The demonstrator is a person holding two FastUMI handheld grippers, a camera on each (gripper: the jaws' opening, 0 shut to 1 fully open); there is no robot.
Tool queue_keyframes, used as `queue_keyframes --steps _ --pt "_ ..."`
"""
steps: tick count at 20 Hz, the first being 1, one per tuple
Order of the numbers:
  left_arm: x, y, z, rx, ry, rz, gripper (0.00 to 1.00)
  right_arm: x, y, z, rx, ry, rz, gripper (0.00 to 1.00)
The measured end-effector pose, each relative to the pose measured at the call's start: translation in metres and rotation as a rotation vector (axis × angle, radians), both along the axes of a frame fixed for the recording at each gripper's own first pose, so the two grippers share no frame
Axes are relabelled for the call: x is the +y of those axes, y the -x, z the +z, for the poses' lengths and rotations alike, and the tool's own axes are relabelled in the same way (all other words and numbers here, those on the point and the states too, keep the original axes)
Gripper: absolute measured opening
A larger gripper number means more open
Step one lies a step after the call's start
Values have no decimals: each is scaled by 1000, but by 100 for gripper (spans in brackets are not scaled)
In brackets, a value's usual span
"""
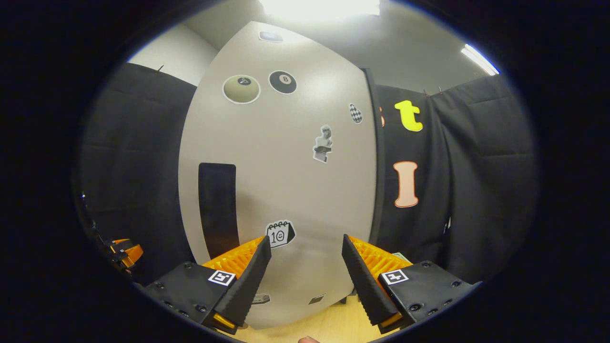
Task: Open the cabinet door with the right hand, grasp the bottle in the cabinet with the left hand and place it on the coaster, then close the cabinet door with the right hand.
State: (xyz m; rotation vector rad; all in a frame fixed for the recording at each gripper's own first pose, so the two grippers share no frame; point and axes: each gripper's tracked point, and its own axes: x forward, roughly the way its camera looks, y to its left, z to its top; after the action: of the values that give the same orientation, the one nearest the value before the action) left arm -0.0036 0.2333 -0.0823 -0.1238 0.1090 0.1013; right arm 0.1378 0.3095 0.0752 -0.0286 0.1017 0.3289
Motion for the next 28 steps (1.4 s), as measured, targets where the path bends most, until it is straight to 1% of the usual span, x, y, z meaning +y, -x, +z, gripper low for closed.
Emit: queue_keyframes --steps 3,6,9,13,14,19,22,25,28 --pt "16 10 -9 17 1 38 67 34 -27 -6 4 -12 53 91" --pt "33 21 -12 34 -17 79 67 58 -51 -10 6 -24 71 91" --pt "49 32 -15 50 -32 116 67 70 -68 -11 17 -46 75 90" --pt "59 41 -10 51 -41 145 67 77 -91 -13 26 -90 66 90" --pt "59 42 -11 50 -45 149 67 80 -91 -13 22 -101 67 96" --pt "42 41 -8 44 -54 139 67 92 -97 -12 -2 -132 54 96" --pt "15 38 1 40 -51 125 67 93 -97 -9 4 -158 78 96" --pt "-15 29 16 27 -82 98 67 78 -90 0 -15 -162 88 96" --pt "-52 18 30 12 -100 63 67 48 -67 4 -28 -149 85 96"
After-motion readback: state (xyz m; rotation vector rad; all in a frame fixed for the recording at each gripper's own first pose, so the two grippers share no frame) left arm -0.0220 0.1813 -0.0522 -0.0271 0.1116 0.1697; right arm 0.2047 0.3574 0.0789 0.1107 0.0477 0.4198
